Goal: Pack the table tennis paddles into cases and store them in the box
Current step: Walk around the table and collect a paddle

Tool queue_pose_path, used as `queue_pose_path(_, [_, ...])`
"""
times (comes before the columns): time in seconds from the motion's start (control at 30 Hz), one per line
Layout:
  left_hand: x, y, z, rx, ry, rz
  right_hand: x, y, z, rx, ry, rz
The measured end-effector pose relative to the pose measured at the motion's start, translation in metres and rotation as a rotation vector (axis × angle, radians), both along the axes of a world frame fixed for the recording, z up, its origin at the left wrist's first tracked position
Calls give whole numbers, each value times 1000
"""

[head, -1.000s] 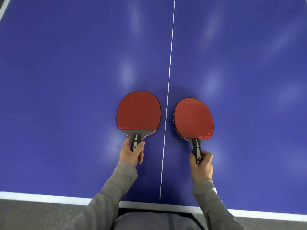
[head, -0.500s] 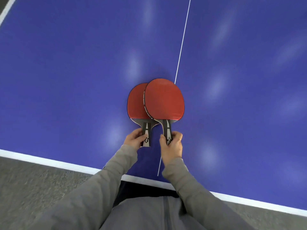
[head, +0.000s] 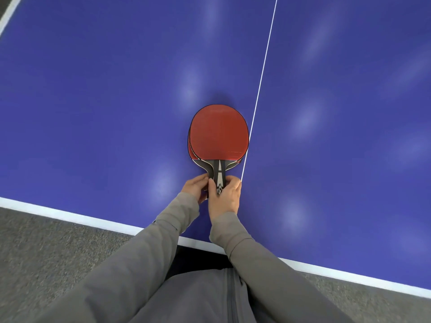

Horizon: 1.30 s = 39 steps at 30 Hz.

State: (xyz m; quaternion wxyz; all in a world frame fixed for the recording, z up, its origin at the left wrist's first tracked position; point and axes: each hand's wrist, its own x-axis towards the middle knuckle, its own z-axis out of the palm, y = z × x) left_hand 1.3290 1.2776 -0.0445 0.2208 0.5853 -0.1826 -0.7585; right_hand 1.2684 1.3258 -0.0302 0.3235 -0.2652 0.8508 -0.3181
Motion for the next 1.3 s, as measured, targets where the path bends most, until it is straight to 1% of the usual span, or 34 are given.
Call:
queue_pose_path(0.1, [-1,-3,0,76,-14,37,0,3,-1,19,-4,15])
queue_pose_path(0.2, [-1,-4,0,85,-28,-34,0,7,-3,33,58,83])
queue_pose_path(0.27, [-2,-6,-1,66,-59,-71,-2,9,-2,41,71,113])
queue_pose_path(0.37, [-3,-7,-1,-10,-129,-190,-9,17,3,-5,-7,138])
queue_pose_path(0.43, [-5,-7,-1,-54,-186,-200,-17,28,5,-43,-27,158])
queue_pose_path(0.47, [-7,-7,0,-61,-204,-194,-22,34,5,-33,-3,175])
queue_pose_path(0.57, [-12,-9,4,-84,-292,-258,-43,54,1,97,160,263])
queue_pose_path(0.67, [-14,-13,3,-111,-468,-319,-65,72,-1,244,346,386])
queue_pose_path(0.73, [-12,-14,4,-137,-567,-359,-78,83,-3,357,418,475])
queue_pose_path(0.8, [-8,-13,3,-167,-570,-362,-88,94,-4,455,472,562])
queue_pose_path(0.87, [-4,-13,4,-193,-558,-373,-93,105,-4,498,496,608])
queue_pose_path(0.93, [0,-13,6,-232,-563,-416,-94,115,-3,524,491,583])
queue_pose_path(1.13, [-8,9,20,-328,-516,-658,-96,151,3,588,454,340])
queue_pose_path(1.23, [-29,30,31,-384,-482,-758,-100,174,4,577,435,237])
queue_pose_path(1.3, [-43,48,37,-416,-452,-825,-102,192,6,539,408,131])
